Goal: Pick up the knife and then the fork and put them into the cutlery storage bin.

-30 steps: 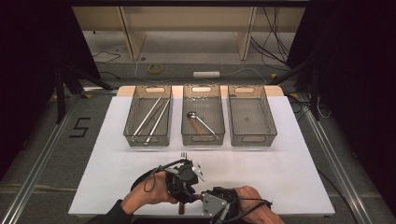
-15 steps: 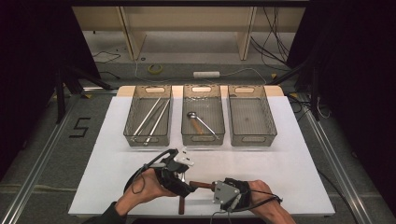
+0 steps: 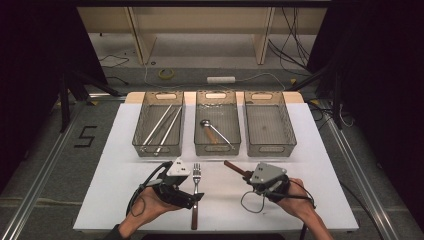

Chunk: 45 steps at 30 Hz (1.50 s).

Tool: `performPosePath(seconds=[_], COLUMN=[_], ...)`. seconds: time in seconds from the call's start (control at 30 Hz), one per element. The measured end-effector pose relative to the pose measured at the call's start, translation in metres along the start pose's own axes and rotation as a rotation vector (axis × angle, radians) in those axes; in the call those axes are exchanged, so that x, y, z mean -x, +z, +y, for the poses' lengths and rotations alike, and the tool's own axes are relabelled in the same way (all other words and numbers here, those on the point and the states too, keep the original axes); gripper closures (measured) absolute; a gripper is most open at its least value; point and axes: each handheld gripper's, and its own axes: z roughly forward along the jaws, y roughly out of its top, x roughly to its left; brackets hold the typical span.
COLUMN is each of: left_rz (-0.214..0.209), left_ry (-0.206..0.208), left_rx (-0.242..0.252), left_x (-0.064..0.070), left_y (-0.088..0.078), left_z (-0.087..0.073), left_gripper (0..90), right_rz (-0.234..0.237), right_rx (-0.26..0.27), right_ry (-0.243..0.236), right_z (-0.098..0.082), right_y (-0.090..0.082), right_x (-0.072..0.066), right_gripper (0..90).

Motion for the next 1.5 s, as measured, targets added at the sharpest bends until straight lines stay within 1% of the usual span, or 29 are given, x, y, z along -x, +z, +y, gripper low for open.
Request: performPosePath(seconds=[0.1,0.17,0.2,0.3,0.37,0.53,0.67,0.73,0.8,0.87,0.93,1.03,1.1,1.23,1.33,1.37,1.4,1.5], left_rz=[0.007,0.012,0.010,0.015,0.015,0.028,0.035,0.037,0.038,0.038,0.037,0.039,0.036,0.033,0.034,0.033,0.033,0.032], left_ry=[-0.003,-0.004,0.002,0.003,0.008,0.010,0.022,0.025,0.017,0.022,0.017,0.029,0.029,0.025,0.025,0.019,0.022,0.019], left_rx=[0.040,0.067,0.070,0.096,0.105,0.112,0.119,0.128,0.138,0.139,0.151,0.174,0.199,0.222,0.220,0.222,0.219,0.221], left_x=[-0.001,-0.001,-0.002,-0.002,-0.003,-0.003,-0.001,0.000,0.001,0.001,0.001,0.003,0.004,0.003,0.003,0.004,0.004,0.004], left_y=[-0.003,-0.005,-0.006,-0.008,-0.009,-0.009,-0.010,-0.010,-0.011,-0.012,-0.012,-0.014,-0.016,-0.018,-0.018,-0.018,-0.017,-0.017], left_z=[-0.005,-0.007,-0.008,-0.011,-0.013,-0.017,-0.019,-0.019,-0.020,-0.020,-0.021,-0.022,-0.022,-0.022,-0.022,-0.023,-0.023,-0.023], left_gripper=[17.5,16.8,16.6,16.5,16.4,16.5,16.5,16.5,16.5,16.5,16.4,16.4,16.4,16.4,16.4,16.4,16.4,16.4], right_rz=[-0.006,-0.009,-0.011,-0.009,-0.014,-0.026,-0.038,-0.055,-0.053,-0.058,-0.069,-0.088,-0.101,-0.118,-0.116,-0.122,-0.129,-0.137], right_rx=[0.027,0.035,0.040,0.052,0.055,0.069,0.082,0.087,0.101,0.105,0.099,0.090,0.089,0.066,0.065,0.060,0.054,0.058], right_ry=[0.067,0.107,0.125,0.177,0.196,0.275,0.324,0.342,0.371,0.405,0.425,0.449,0.471,0.502,0.532,0.540,0.546,0.574], right_z=[0.003,0.007,0.008,0.012,0.014,0.021,0.029,0.033,0.037,0.040,0.043,0.045,0.046,0.049,0.051,0.051,0.052,0.052], right_y=[-0.002,-0.002,-0.001,0.002,0.004,0.006,0.008,0.010,0.011,0.013,0.016,0.022,0.027,0.037,0.043,0.045,0.047,0.052], right_x=[0.016,0.027,0.031,0.044,0.051,0.073,0.093,0.103,0.113,0.122,0.131,0.145,0.153,0.165,0.172,0.174,0.176,0.182], right_gripper=[78.5,78.5,78.5,78.5,78.5,78.5,78.5,78.5,78.4,78.4,78.4,78.4,78.4,78.4,78.3,78.4,78.4,78.3])
